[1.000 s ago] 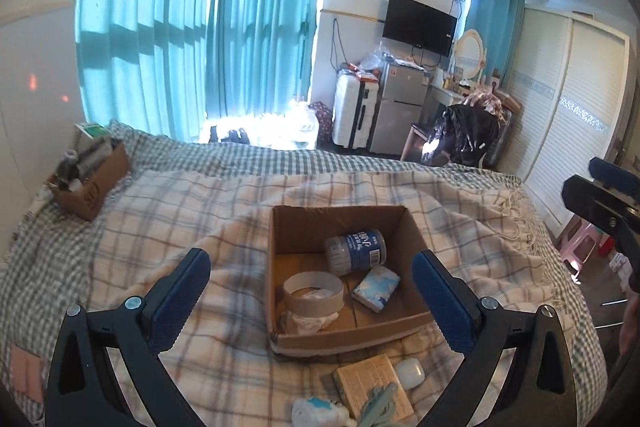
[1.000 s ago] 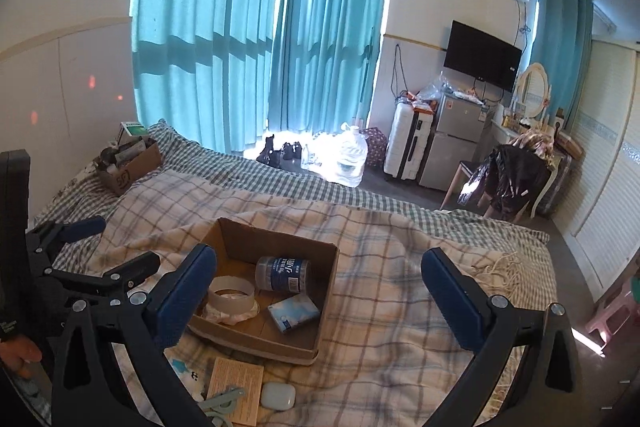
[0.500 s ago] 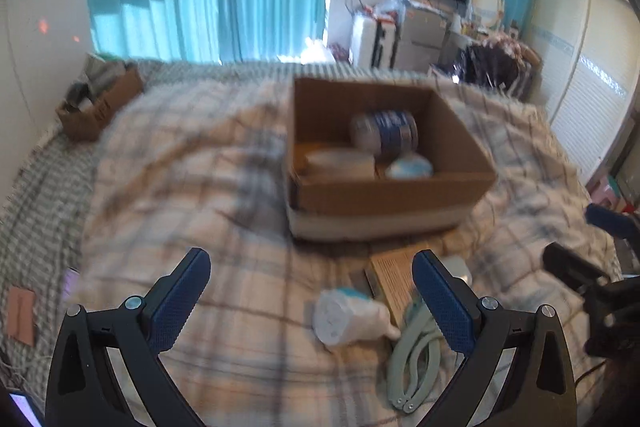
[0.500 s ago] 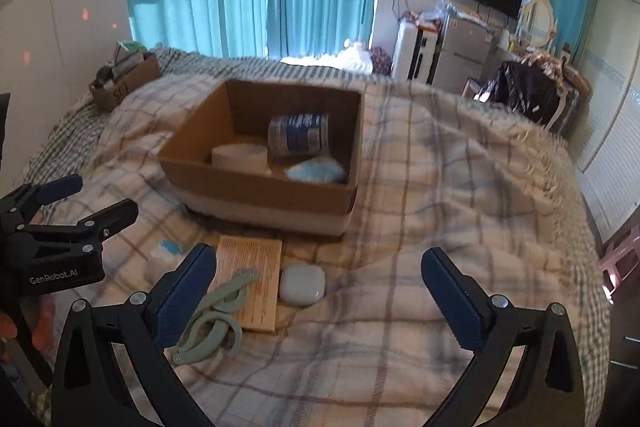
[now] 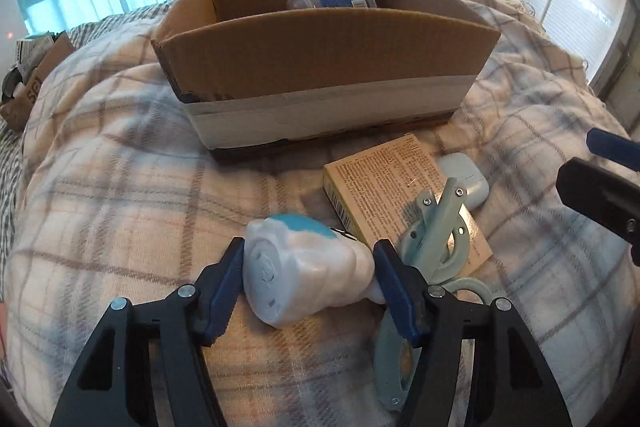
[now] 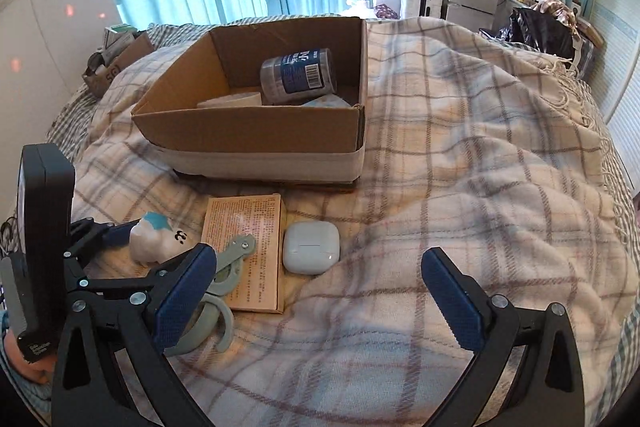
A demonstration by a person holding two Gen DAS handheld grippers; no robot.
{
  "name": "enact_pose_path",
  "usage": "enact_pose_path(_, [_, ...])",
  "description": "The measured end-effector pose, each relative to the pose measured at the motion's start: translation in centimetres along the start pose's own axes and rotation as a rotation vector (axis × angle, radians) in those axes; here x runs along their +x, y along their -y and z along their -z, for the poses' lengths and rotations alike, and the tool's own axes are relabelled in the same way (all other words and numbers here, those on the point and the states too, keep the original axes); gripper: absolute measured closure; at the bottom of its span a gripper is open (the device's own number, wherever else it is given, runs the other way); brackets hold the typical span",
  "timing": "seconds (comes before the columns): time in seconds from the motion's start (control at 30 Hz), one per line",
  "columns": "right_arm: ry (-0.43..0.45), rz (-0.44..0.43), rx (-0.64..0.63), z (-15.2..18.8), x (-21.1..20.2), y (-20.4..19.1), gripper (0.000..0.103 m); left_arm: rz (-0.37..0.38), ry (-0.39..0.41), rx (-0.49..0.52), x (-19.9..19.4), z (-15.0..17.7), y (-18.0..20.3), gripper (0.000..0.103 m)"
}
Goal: Organize objects
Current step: 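Grasp the white toy with the left tool and lift it, then carry the toy to the box while the right tool grasps the pale green clip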
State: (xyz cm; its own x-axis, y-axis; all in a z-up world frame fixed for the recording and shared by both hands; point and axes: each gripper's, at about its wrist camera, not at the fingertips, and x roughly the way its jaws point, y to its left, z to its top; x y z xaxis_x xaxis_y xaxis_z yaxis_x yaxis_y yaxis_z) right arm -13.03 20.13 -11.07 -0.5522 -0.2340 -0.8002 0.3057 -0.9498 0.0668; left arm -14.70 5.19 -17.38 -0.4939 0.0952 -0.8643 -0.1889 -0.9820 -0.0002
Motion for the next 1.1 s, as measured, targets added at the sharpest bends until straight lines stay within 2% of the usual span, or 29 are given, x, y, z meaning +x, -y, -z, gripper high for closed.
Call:
enact_pose_path(0.1, [0.002,0.010,-0.003,0.1,-0.6,-0.3,0.000,-0.001,0.050,-0.065,-2.1,-0.3,-1.2,0.038])
enact_pose_path(0.2, [0.010,-0.001,-0.021,0.4,-1.4,-1.1,0.000,-0.017,0.135,-0.120,-5.3,-0.5,-2.6,0.038])
enact_pose_path(0.3, [-0.009,-0.015,-0.054,0.7,-1.4,-2.5,0.000,-0.086,0.208,-0.108,-8.0,-0.4,-3.4,0.038])
enact_pose_path(0.4, [-0.066,-0.054,-0.093,1.3,-0.5,-4.5,0.000,-0.146,0.223,-0.103,-9.2,0.6,-4.4,0.038])
enact_pose_path(0.53, [-0.175,-0.029,-0.132,2.0,1.8,-6.9,0.000,-0.158,0.217,-0.130,-9.1,1.5,-5.7,0.038])
enact_pose_path(0.63, [-0.264,-0.033,-0.163,3.0,3.9,-8.6,0.003,-0.134,0.221,-0.156,-8.9,1.8,-6.6,0.038])
enact_pose_path(0.73, [-0.328,-0.071,-0.165,3.8,5.6,-9.8,0.021,-0.110,0.215,-0.170,-8.5,2.1,-6.9,0.038])
enact_pose_path(0.8, [-0.332,-0.097,-0.169,3.9,5.8,-10.4,0.046,-0.089,0.211,-0.177,-8.2,2.2,-7.1,0.038])
enact_pose_path(0.83, [-0.321,-0.093,-0.184,3.9,5.7,-10.8,0.053,-0.082,0.212,-0.181,-8.1,2.3,-7.1,0.038])
enact_pose_path(0.9, [-0.275,-0.066,-0.212,3.8,4.9,-11.4,0.078,-0.063,0.211,-0.188,-7.9,2.6,-7.3,0.038])
enact_pose_path(1.0, [-0.206,-0.067,-0.217,3.5,3.4,-11.6,0.094,-0.044,0.206,-0.199,-7.8,2.7,-7.5,0.037])
enact_pose_path(1.1, [-0.158,-0.078,-0.209,3.2,1.8,-11.2,0.094,-0.023,0.219,-0.209,-8.2,2.8,-7.7,0.037])
